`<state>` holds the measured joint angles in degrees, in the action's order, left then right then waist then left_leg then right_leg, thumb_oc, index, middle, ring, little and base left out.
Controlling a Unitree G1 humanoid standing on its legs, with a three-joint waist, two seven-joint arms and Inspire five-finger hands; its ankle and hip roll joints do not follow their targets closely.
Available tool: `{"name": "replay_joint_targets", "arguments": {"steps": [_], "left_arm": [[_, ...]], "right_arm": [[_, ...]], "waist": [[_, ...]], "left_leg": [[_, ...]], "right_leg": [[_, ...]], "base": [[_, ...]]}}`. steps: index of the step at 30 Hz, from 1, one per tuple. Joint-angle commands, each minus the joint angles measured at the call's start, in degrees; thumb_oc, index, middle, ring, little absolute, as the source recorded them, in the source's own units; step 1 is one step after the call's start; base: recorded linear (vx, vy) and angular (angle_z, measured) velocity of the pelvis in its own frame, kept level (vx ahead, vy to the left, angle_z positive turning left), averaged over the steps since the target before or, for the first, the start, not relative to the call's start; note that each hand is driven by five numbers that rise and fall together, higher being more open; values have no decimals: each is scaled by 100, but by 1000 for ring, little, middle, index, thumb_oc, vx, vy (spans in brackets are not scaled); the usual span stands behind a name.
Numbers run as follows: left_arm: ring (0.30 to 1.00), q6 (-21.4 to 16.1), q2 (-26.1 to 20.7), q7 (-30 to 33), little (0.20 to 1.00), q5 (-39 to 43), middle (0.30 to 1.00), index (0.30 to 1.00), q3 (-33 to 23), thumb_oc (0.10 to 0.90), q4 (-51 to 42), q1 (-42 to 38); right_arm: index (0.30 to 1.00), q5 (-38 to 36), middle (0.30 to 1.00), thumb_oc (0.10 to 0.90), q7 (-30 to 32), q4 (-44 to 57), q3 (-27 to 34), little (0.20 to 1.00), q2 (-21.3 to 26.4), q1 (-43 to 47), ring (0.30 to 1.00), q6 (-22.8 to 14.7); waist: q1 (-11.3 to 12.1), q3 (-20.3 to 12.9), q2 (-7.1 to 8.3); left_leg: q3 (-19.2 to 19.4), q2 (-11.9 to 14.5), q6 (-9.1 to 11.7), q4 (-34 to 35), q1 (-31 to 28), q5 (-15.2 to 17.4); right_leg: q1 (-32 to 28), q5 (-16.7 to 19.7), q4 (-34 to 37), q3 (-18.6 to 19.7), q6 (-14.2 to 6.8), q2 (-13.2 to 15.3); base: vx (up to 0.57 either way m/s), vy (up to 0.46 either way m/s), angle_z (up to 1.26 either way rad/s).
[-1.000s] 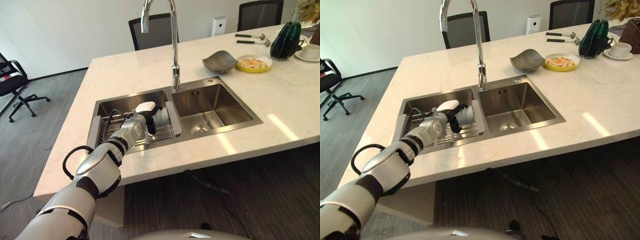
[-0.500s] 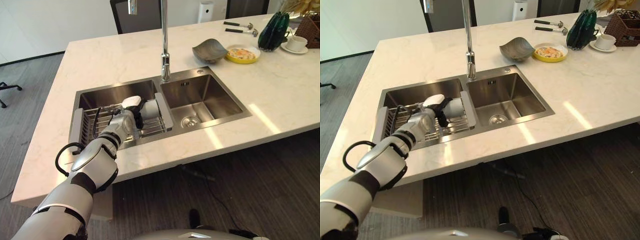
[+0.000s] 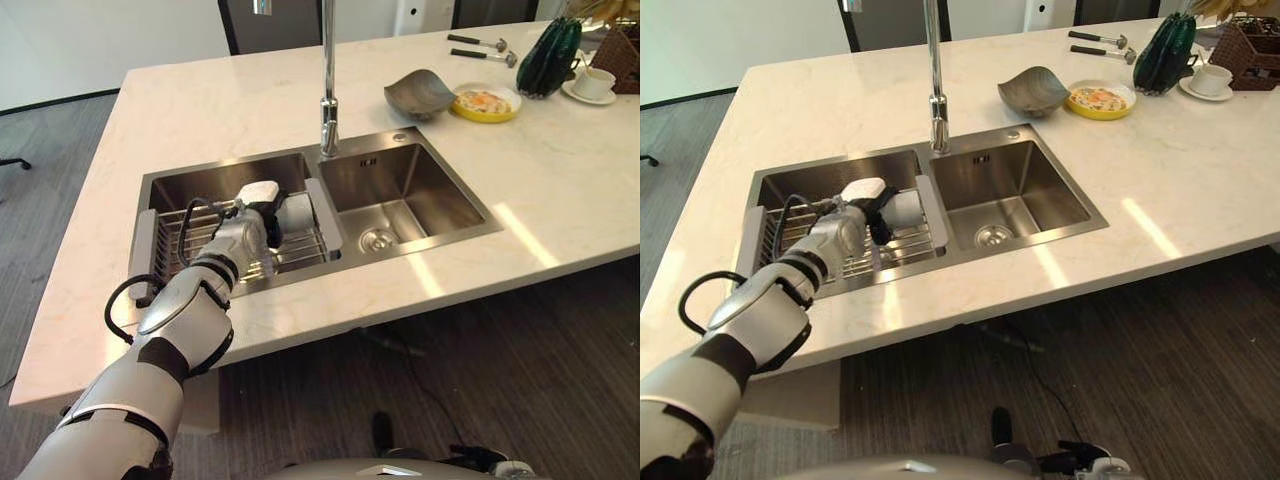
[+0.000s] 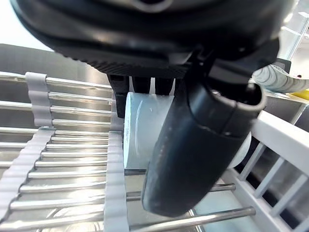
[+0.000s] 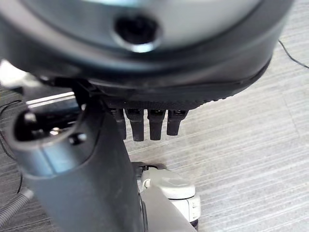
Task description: Place the dishes in the dishwasher.
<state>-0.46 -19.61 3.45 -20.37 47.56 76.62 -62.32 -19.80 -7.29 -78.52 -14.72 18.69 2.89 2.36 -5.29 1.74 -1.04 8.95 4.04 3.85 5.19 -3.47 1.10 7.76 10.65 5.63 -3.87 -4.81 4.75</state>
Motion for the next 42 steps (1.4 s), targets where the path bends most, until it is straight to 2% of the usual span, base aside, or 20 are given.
{"name": "replay_joint_targets", "arguments": {"steps": [1, 10, 16, 18, 19, 20, 22, 24, 25, 27, 29, 31, 32, 33, 34, 36, 38, 39, 40, 42], "left_arm": [[300, 19, -43, -213, 300, -737, 300, 300, 387, 400, 550, -277], [300, -260, -289, 92, 300, -973, 300, 300, 958, 400, 17, -752], [300, -468, -809, 689, 300, -763, 300, 300, 953, 400, -597, -1065], [300, -537, -1216, 785, 300, -534, 300, 300, 830, 400, -1112, -1095], [300, -574, -1385, 868, 300, -357, 300, 300, 688, 400, -1450, -1057], [300, -675, -1822, 936, 300, 126, 300, 300, 158, 400, -2515, -686], [300, -652, -1854, 916, 300, 124, 300, 300, 125, 400, -2570, -649], [300, -882, -2334, 936, 300, 1115, 300, 300, -1264, 400, -4407, 565], [300, -860, -2353, 920, 300, 1110, 300, 300, -1315, 400, -4460, 623], [300, -1116, -2562, 821, 300, 1857, 300, 300, -2550, 400, -5745, 1817], [300, -1191, -2524, 712, 300, 2153, 300, 300, -3017, 400, -6205, 2375], [300, -1456, -2201, 566, 300, 3020, 300, 300, -3705, 400, -6890, 3178], [300, -1626, -1839, 422, 300, 3735, 300, 300, -4168, 400, -7300, 3691], [300, -1619, -1836, 416, 300, 3737, 300, 300, -4187, 400, -7315, 3710], [300, -1665, -1601, 316, 300, 4047, 300, 300, -4369, 400, -7417, 3933], [300, -1730, -1234, 129, 300, 4555, 300, 300, -4661, 400, -7516, 4439], [300, -1719, -1031, -29, 300, 4834, 300, 300, -4893, 400, -7706, 4967], [300, -1713, -1029, -31, 300, 4834, 300, 300, -4902, 400, -7718, 4983], [300, -1694, -914, -168, 300, 4867, 300, 300, -5031, 400, -7804, 5340], [300, -1686, -836, -203, 300, 4824, 300, 300, -5207, 400, -7953, 5747]], "right_arm": [[900, 221, 900, 800, 26, -261, -149, 900, 137, 181, 900, -90], [900, 259, 900, 800, 65, -109, 15, 900, 341, -41, 900, -200], [900, 250, 900, 800, 99, 110, 61, 900, 462, -234, 900, -331], [900, 223, 900, 800, 93, 186, 128, 900, 490, -346, 900, -382], [900, 198, 900, 800, 96, 213, 183, 900, 483, -373, 900, -406], [900, 155, 900, 800, 126, 309, 316, 900, 400, -537, 900, -434], [900, 155, 900, 800, 126, 314, 301, 900, 413, -542, 900, -432], [900, 214, 900, 800, 125, 479, 475, 900, 216, -781, 900, -468], [900, 215, 900, 800, 125, 482, 457, 900, 235, -786, 900, -468], [900, 448, 900, 800, 95, 601, 452, 900, 124, -941, 900, -498], [900, 552, 900, 800, 84, 641, 372, 900, 113, -961, 900, -512], [900, 757, 900, 800, 84, 777, 242, 900, 83, -943, 900, -545], [900, 929, 900, 800, 83, 922, 168, 900, 96, -906, 900, -577], [900, 930, 900, 800, 83, 923, 162, 900, 105, -906, 900, -577], [900, 999, 900, 800, 86, 962, 113, 900, 123, -851, 900, -595], [900, 1167, 900, 800, 84, 1055, -69, 900, 160, -641, 900, -617], [900, 1366, 900, 800, 83, 1119, -208, 900, 193, -535, 900, -622], [900, 1366, 900, 800, 83, 1119, -215, 900, 195, -537, 900, -623], [900, 1470, 900, 800, 77, 1203, -339, 900, 162, -400, 900, -620], [900, 1528, 900, 800, 82, 1192, -393, 900, 123, -322, 900, -624]], "waist": [[9, 238, -2], [67, 67, -169], [213, -93, -323], [294, -103, -367], [363, -97, -382], [500, -65, -394], [466, -70, -405], [760, -21, -383], [729, -29, -400], [960, 12, -382], [1031, 15, -401], [1227, 127, -434], [1446, 258, -453], [1412, 236, -453], [1461, 292, -470], [1539, 380, -467], [1672, 394, -431], [1664, 385, -433], [1748, 331, -372], [1747, 286, -333]], "left_leg": [[-344, -10, 55, -19, -87, 90], [-512, 25, 106, -19, -274, 85], [-775, 38, 147, -19, -413, 23], [-876, 55, 161, -23, -430, -36], [-940, 61, 168, -62, -417, -67], [-1132, 76, 190, -201, -343, -124], [-1152, 77, 192, -216, -334, -117], [-1503, 95, 263, -549, -144, -185], [-1518, 96, 265, -563, -135, -178], [-1732, 110, 352, -776, -47, -300], [-1807, 123, 384, -843, -7, -351], [-2004, 181, 580, -949, 224, -734], [-2063, 290, 734, -844, 570, -1185], [-2090, 273, 728, -834, 606, -1218], [-1927, 302, 707, -766, 809, -1386], [-1266, 269, 608, -747, 1018, -1312], [-1041, -11, 441, -1140, 1034, -928], [-1044, -11, 440, -1157, 1047, -917], [-665, 8, 390, -1383, 783, -386], [-308, 141, 368, -1506, 478, -111]], "right_leg": [[-398, -381, -63, -230, -515, 219], [-726, -514, -63, -440, -462, 236], [-1053, -680, -63, -666, -378, 234], [-1145, -731, -63, -740, -341, 224], [-1181, -751, -63, -779, -316, 218], [-1293, -824, -63, -884, -256, 197], [-1300, -828, -63, -904, -255, 196], [-1485, -967, -68, -1077, -118, 122], [-1490, -970, -68, -1091, -116, 120], [-1603, -1040, -63, -1197, -16, 40], [-1634, -1061, -63, -1251, 24, 7], [-1630, -1083, -71, -1455, 83, -37], [-1608, -1163, -63, -1811, 93, 7], [-1583, -1148, -63, -1840, 88, 18], [-1573, -1168, -63, -2019, 89, 54], [-1470, -1174, -63, -2362, 72, 137], [-1320, -1061, -63, -2570, 65, 244], [-1317, -1062, -63, -2573, 63, 244], [-1249, -1080, -81, -2734, 24, 322], [-1251, -1032, -100, -2946, 17, 376]], "base": [[0, 0, 0], [-1, -41, 7], [24, -80, 24], [8, -79, 24], [-4, -119, 23], [-3, -120, 24], [-2, -97, 49], [2, -193, 44], [23, -199, 20], [24, -180, 39], [-5, -106, 29], [-119, -115, 32], [-171, -69, 41], [-192, -62, 75], [-140, -60, 126], [-223, -103, 146], [-194, -58, 86], [-145, -40, 81], [-126, -25, 110], [-213, 71, 120]]}}
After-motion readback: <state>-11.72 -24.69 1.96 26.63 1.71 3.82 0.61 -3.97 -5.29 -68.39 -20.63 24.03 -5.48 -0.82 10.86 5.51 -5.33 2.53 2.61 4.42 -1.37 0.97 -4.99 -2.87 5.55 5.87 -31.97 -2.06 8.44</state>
